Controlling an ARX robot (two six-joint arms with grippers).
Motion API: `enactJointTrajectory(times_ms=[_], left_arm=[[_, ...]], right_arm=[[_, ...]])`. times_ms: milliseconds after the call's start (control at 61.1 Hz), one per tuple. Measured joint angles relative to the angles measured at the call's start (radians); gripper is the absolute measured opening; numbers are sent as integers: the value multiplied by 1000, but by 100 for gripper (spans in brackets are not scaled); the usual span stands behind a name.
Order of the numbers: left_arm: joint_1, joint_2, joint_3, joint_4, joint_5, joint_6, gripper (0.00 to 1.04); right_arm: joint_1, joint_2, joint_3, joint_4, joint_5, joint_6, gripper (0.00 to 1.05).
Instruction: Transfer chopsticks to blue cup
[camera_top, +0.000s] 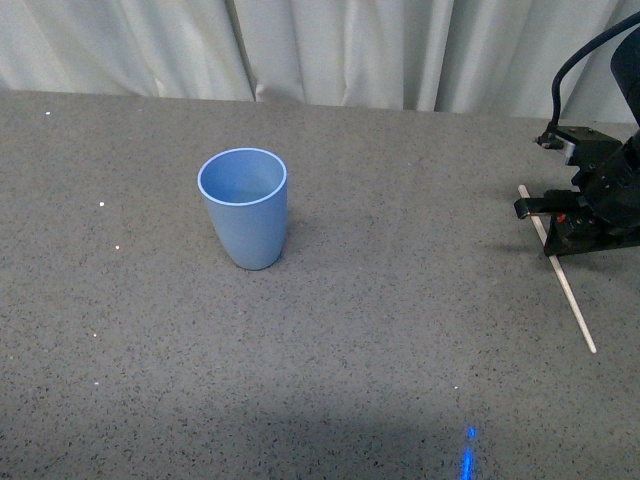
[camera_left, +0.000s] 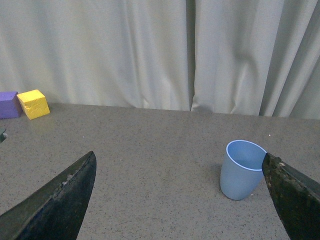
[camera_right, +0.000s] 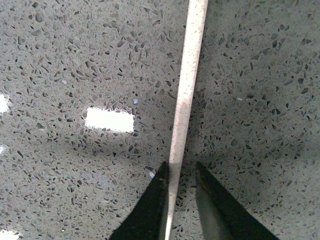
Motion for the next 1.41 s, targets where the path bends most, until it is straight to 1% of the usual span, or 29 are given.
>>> enactJointTrajectory(times_ms=[65, 98, 245, 344, 376, 409, 458, 475, 540, 622, 655, 720, 786, 884, 966, 1047, 1211, 1408], left_arm=[[0, 0, 0, 0, 0, 0, 98], [0, 0, 0, 0, 0, 0, 98], [0, 0, 0, 0, 0, 0, 98], [0, 0, 0, 0, 0, 0, 98], [0, 0, 0, 0, 0, 0, 98], [0, 0, 0, 0, 0, 0, 98], [0, 0, 0, 0, 0, 0, 98], [0, 0, 0, 0, 0, 0, 98], [0, 0, 0, 0, 0, 0, 98], [0, 0, 0, 0, 0, 0, 98], [0, 0, 0, 0, 0, 0, 98], [0, 0, 0, 0, 0, 0, 98], [0, 0, 0, 0, 0, 0, 98], [0, 0, 0, 0, 0, 0, 98], [0, 0, 0, 0, 0, 0, 98], [0, 0, 0, 0, 0, 0, 98], [0, 0, 0, 0, 0, 0, 98], [0, 0, 0, 0, 0, 0, 98]], right_arm=[[0, 0, 0, 3, -4, 2, 2], [0, 0, 0, 6, -4, 1, 0], [0, -6, -15, 32, -21, 10, 1], [4, -32, -63, 97, -58, 6, 1], [7, -50, -92, 144, -81, 7, 1], [10, -83, -138, 222, -135, 14, 1], [16, -113, -174, 288, -177, 18, 1], [20, -138, -198, 335, -200, 16, 1], [36, -201, -248, 451, -235, 0, 1], [59, -284, -306, 632, -300, 3, 1], [72, -317, -328, 740, -343, 15, 1], [97, -345, -348, 889, -381, 4, 1], [127, -350, -351, 1007, -426, 10, 1], [174, -340, -345, 1129, -493, 45, 1], [214, -316, -313, 1176, -537, 64, 1], [265, -273, -250, 1172, -565, 62, 1], [327, -225, -200, 1162, -622, 78, 1], [371, -212, -175, 1163, -641, 112, 1]])
